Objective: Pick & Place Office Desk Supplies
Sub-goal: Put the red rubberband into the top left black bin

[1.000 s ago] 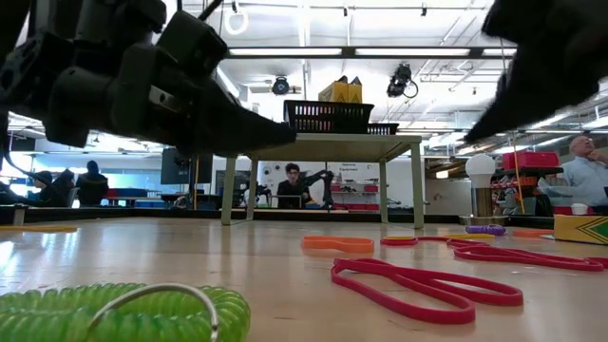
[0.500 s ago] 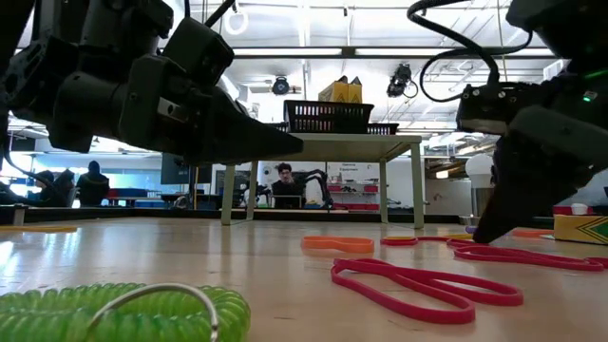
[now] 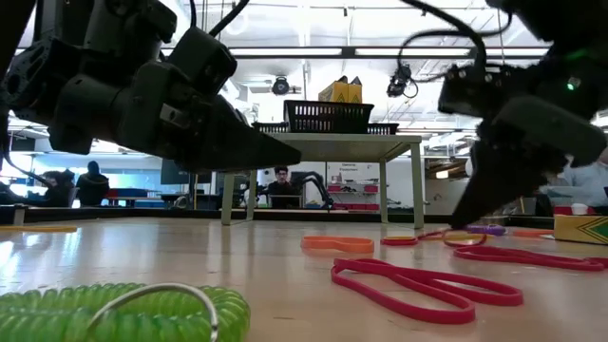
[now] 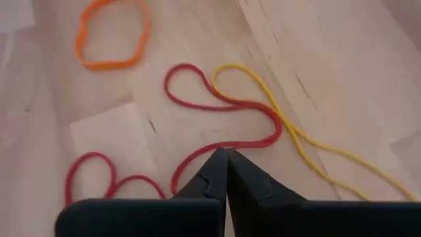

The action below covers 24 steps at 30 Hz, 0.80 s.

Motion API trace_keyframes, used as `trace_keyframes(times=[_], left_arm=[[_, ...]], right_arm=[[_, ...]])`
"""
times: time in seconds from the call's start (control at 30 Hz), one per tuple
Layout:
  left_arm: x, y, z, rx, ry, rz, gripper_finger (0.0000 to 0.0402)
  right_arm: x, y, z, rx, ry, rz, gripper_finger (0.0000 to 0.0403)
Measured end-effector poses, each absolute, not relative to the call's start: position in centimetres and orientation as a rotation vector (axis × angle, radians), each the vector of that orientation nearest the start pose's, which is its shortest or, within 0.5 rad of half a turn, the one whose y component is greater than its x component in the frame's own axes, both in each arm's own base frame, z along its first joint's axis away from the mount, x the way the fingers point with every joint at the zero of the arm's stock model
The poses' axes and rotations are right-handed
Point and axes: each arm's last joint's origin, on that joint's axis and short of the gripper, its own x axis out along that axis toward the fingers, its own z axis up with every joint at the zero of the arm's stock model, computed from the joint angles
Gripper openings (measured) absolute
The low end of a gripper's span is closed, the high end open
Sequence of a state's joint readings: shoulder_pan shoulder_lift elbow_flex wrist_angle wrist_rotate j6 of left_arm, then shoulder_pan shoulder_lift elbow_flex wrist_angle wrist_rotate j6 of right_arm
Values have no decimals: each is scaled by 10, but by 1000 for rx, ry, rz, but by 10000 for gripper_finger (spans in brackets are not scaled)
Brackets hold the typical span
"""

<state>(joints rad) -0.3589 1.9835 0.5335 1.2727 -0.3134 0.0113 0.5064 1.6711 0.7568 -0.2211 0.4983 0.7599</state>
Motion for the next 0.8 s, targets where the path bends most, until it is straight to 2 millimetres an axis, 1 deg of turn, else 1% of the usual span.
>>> trace_keyframes(times=[0.13, 0.23, 0.33, 0.43, 0.5, 0.6, 0.7, 0.8], left_arm=[[293, -100, 93, 71, 163, -29, 24], [299, -101, 96, 86, 161, -2, 49], [313, -107, 99, 130, 197, -5, 86], [331, -112, 107, 193, 238, 15, 127], [343, -113, 112, 237, 265, 54, 155], [358, -109, 122, 278, 275, 67, 192], [369, -103, 129, 302, 286, 72, 218], [374, -98, 130, 337, 302, 49, 229]], right_arm=[[262, 131, 137, 82, 896, -342, 8], [266, 139, 146, 9, 859, -316, 4], [270, 147, 156, -45, 821, -286, 4], [272, 153, 163, -89, 789, -279, 3], [273, 155, 165, -101, 779, -275, 3], [273, 156, 166, -104, 773, -271, 3], [273, 156, 166, -110, 770, -274, 3], [274, 156, 166, -119, 764, -270, 3]])
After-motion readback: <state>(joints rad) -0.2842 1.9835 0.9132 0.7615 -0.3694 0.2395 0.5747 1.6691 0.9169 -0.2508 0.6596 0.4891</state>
